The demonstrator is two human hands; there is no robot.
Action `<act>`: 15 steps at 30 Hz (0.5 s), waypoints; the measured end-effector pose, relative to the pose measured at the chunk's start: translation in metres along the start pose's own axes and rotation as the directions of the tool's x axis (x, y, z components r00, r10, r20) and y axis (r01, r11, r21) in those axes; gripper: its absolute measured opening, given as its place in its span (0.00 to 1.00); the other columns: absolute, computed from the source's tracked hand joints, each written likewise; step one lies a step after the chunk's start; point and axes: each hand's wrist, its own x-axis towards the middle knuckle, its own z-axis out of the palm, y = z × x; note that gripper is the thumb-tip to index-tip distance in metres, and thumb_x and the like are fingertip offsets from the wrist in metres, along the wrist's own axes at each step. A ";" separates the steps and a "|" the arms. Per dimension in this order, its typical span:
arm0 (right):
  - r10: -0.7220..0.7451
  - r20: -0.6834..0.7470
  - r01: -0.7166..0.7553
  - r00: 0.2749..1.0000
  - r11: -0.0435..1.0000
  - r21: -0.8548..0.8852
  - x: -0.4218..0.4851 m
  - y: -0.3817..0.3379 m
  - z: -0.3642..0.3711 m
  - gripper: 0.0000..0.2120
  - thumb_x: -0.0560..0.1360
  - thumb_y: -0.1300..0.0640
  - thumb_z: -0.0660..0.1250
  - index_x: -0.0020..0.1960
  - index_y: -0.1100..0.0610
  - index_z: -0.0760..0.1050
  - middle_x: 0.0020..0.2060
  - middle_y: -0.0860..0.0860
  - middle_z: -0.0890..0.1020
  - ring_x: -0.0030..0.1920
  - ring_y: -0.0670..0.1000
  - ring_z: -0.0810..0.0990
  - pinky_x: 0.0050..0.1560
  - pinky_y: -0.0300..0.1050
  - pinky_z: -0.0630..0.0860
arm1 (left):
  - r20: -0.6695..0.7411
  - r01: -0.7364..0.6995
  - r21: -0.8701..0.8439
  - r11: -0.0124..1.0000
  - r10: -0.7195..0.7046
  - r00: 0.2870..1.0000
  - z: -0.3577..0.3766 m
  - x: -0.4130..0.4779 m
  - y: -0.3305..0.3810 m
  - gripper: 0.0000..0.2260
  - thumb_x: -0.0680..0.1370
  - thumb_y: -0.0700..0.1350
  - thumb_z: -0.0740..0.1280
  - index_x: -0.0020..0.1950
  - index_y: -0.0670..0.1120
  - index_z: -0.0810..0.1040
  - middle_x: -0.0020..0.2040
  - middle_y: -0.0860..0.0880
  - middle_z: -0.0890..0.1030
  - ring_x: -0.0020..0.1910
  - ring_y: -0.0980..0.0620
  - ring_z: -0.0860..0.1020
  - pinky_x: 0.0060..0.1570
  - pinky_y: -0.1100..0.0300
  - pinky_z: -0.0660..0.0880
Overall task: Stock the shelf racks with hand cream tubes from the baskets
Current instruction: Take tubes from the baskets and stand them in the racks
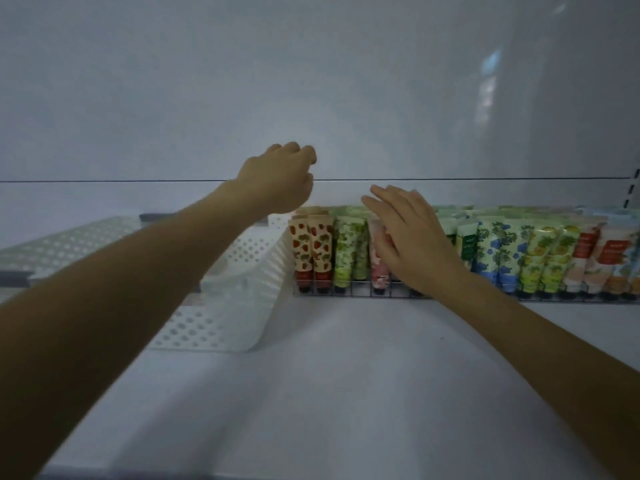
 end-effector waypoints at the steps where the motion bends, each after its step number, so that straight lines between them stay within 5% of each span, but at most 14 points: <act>1: -0.013 0.023 0.012 1.000 1.000 0.027 0.009 -0.006 -0.001 0.22 0.75 0.57 0.52 0.65 0.63 0.72 0.63 0.60 0.75 0.64 0.61 0.72 0.69 0.53 0.59 | 0.021 0.015 0.016 1.000 -0.015 1.000 -0.002 -0.005 -0.015 0.17 0.81 0.46 0.52 0.70 0.46 0.64 0.68 0.45 0.68 0.66 0.44 0.66 0.60 0.47 0.67; 8: -0.089 0.203 0.027 0.975 0.956 0.291 0.086 -0.089 -0.004 0.20 0.80 0.52 0.54 0.71 0.54 0.64 0.69 0.51 0.68 0.69 0.52 0.63 0.67 0.39 0.55 | 0.171 0.153 0.029 0.988 -0.156 0.973 -0.019 -0.031 -0.130 0.15 0.81 0.45 0.53 0.66 0.47 0.68 0.65 0.45 0.72 0.62 0.43 0.71 0.61 0.51 0.68; 11: -0.171 0.359 0.031 0.917 0.931 0.364 0.116 -0.134 0.004 0.20 0.80 0.49 0.54 0.72 0.50 0.62 0.70 0.47 0.67 0.70 0.47 0.62 0.66 0.39 0.57 | 0.299 0.154 -0.044 0.987 -0.135 0.945 -0.025 -0.042 -0.174 0.11 0.79 0.41 0.58 0.60 0.46 0.73 0.59 0.45 0.78 0.48 0.48 0.77 0.56 0.57 0.70; 15: -0.252 0.536 0.029 0.806 0.920 0.390 0.145 -0.182 0.024 0.21 0.79 0.44 0.53 0.71 0.47 0.62 0.70 0.43 0.66 0.67 0.42 0.65 0.59 0.34 0.59 | 0.577 0.118 -0.148 0.982 -0.011 0.817 -0.023 -0.055 -0.225 0.07 0.75 0.40 0.68 0.49 0.50 0.74 0.51 0.50 0.82 0.40 0.57 0.80 0.43 0.63 0.76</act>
